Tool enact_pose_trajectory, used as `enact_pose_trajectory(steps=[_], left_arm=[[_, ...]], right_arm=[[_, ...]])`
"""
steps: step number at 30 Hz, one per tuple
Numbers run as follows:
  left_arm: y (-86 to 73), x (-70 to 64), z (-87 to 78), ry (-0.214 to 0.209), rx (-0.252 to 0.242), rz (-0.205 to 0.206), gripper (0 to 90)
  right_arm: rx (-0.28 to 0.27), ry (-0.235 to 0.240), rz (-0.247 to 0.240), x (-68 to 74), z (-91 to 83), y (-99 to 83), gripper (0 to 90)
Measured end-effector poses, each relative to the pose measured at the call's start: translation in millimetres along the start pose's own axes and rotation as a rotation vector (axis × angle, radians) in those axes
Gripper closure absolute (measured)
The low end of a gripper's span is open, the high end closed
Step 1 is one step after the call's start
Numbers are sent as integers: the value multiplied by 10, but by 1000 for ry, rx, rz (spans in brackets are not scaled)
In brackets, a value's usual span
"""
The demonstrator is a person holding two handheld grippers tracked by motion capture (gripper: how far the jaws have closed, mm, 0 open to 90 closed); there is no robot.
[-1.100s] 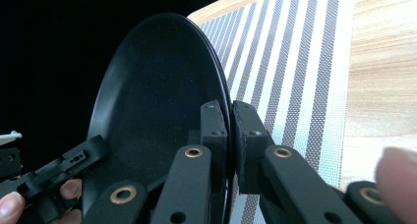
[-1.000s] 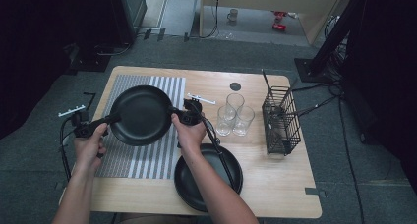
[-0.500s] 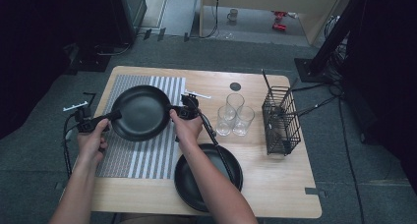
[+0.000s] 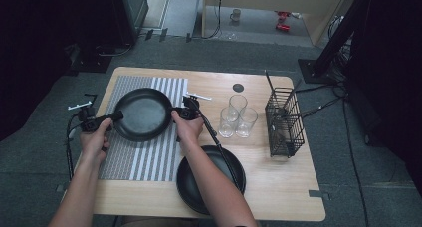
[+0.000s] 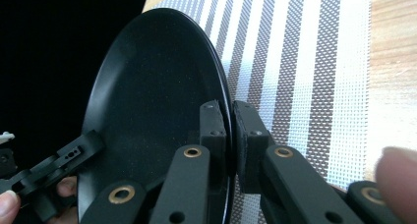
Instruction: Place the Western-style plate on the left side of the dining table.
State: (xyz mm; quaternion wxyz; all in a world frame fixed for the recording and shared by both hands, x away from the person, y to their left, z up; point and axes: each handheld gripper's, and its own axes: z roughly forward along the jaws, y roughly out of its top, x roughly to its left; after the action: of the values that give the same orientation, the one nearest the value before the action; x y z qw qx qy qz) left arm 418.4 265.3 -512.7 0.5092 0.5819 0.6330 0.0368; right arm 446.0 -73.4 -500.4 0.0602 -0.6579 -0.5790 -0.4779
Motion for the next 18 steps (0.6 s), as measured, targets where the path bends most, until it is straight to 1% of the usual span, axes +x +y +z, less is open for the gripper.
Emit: enact_pose_trajectory(steps=[3,4,5,7,8,12,16,17,18], left_arm=[[-8,15,21,6,5,-3,770],[-6,9,22,12,5,6,770],[-4,1,26,21,5,14,770],[-7,2,32,25,8,16,769],[-11,-7,40,35,14,22,768],[-15,-8,50,47,20,20,767],[-20,-16,70,69,25,17,761],[-20,-16,70,69,25,17,759],[-22,-19,75,79,29,23,757]], right_arm=[[5,-10,2,-27,43,-9,848],[5,-10,2,-27,43,-9,848],[16,-10,14,-52,67,-17,846],[19,-10,15,-63,73,-18,845],[19,-15,15,-80,93,-24,843],[23,-21,20,-97,113,-37,841],[22,-25,26,-107,132,-43,843],[22,-26,24,-110,138,-42,842],[23,-27,22,-111,141,-41,843]])
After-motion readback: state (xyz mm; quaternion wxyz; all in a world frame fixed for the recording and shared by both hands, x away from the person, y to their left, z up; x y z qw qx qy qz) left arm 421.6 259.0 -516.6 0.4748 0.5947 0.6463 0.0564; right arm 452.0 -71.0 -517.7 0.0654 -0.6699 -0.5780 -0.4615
